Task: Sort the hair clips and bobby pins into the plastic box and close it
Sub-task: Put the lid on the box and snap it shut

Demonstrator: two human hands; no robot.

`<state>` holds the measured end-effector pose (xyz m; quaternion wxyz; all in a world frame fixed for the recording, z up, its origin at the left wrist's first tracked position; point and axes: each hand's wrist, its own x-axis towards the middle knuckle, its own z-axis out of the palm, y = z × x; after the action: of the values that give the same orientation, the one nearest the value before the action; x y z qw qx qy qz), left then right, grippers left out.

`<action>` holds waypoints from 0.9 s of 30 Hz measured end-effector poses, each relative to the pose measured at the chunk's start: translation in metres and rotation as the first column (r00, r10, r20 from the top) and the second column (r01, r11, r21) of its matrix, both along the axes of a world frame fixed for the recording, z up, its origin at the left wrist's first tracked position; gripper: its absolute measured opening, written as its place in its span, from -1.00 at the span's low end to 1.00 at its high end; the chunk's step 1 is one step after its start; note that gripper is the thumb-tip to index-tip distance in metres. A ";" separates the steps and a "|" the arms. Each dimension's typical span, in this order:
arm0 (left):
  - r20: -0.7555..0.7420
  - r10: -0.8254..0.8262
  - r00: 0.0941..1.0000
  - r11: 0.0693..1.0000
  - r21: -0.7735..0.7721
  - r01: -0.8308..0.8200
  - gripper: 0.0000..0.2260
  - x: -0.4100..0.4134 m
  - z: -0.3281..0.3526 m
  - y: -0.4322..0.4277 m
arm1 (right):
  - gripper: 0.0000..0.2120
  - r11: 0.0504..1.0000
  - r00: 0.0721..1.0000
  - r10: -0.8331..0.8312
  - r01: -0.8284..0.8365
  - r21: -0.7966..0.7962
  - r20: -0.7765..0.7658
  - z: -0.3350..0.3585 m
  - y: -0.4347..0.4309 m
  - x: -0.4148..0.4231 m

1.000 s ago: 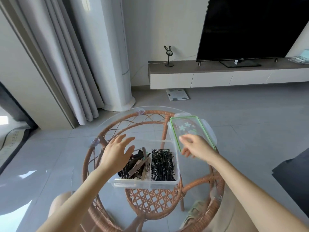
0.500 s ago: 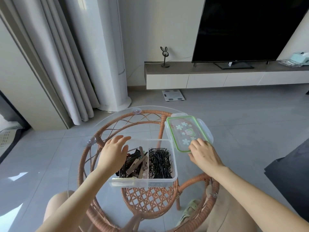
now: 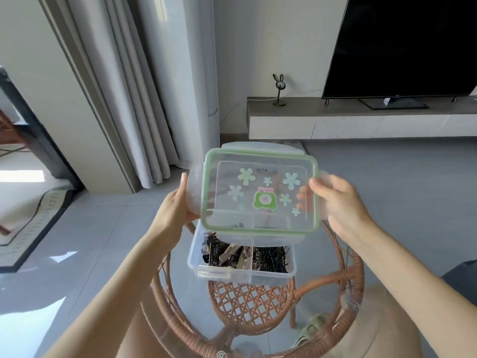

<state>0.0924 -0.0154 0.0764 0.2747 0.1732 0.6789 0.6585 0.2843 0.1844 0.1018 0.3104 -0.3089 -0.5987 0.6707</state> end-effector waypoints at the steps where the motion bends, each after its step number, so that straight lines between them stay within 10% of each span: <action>1: 0.055 0.049 0.997 0.999 0.019 -0.050 -0.49 0.001 0.002 -0.004 | -0.90 0.995 0.996 0.013 -0.005 -0.097 0.085 -0.008 -0.004 -0.004; 6: -0.112 0.066 0.992 0.986 -0.145 -0.082 -0.62 0.000 -0.010 -0.026 | -0.91 0.973 0.930 0.073 0.013 -0.232 0.361 -0.038 -0.025 -0.011; 12: -0.224 -0.012 0.975 0.904 -0.420 -0.085 -0.74 0.001 -0.033 -0.030 | -0.57 0.948 0.789 -0.073 -0.134 0.287 0.610 -0.052 -0.023 -0.004; 27: -0.153 -0.048 0.987 0.856 -0.515 -0.038 -0.78 -0.007 -0.039 -0.020 | -0.76 0.976 0.779 0.078 -0.187 0.111 0.622 -0.077 -0.009 -0.008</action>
<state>0.0853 -0.0356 0.0369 0.2573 0.1472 0.8500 0.4355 0.2766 0.1756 0.0252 0.0757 -0.4399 -0.7408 0.5019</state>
